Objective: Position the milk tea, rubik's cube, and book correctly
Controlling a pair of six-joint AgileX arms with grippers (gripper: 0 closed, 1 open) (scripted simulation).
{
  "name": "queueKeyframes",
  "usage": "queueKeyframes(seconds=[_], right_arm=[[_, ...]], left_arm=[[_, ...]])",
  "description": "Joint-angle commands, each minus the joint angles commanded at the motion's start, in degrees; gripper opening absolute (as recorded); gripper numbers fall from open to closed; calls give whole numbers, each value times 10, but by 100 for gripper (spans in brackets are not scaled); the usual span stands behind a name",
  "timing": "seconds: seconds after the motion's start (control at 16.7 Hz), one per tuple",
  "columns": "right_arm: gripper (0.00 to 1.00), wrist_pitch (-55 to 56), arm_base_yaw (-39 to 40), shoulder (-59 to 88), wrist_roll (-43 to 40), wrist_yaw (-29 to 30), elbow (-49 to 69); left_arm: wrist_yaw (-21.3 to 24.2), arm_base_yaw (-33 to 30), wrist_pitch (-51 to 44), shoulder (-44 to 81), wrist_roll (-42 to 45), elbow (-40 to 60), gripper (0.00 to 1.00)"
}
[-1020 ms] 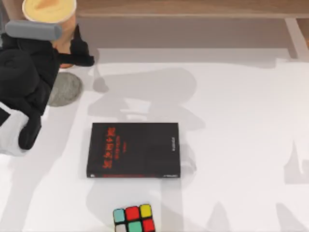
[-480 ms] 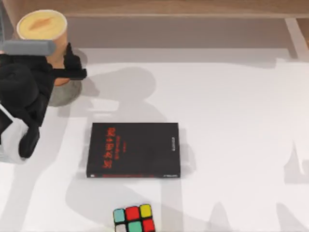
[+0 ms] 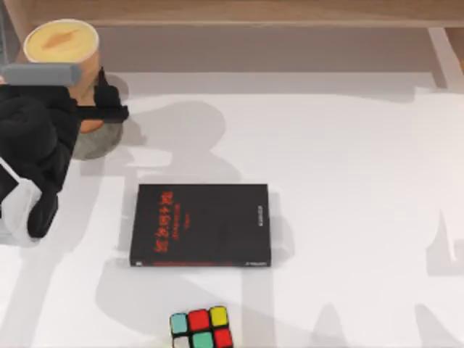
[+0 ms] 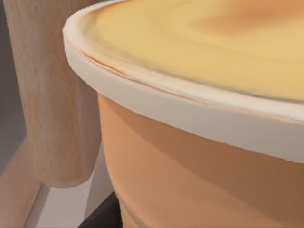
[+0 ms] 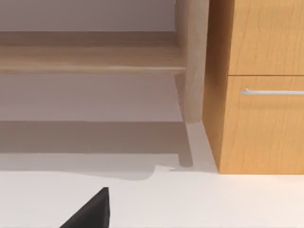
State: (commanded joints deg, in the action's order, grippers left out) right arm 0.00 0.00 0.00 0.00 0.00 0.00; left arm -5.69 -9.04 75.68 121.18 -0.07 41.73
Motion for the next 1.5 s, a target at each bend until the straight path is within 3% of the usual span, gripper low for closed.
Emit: queueKeyframes(seconds=[0.6, 1.2, 1.5], right_arm=[[100, 0, 0, 0, 0, 0, 0], [100, 0, 0, 0, 0, 0, 0], [100, 0, 0, 0, 0, 0, 0]], left_arm=[[0, 0, 0, 0, 0, 0, 98], [0, -1, 2, -2, 0, -2, 100], [-5, -5, 27, -22, 1, -49, 100]])
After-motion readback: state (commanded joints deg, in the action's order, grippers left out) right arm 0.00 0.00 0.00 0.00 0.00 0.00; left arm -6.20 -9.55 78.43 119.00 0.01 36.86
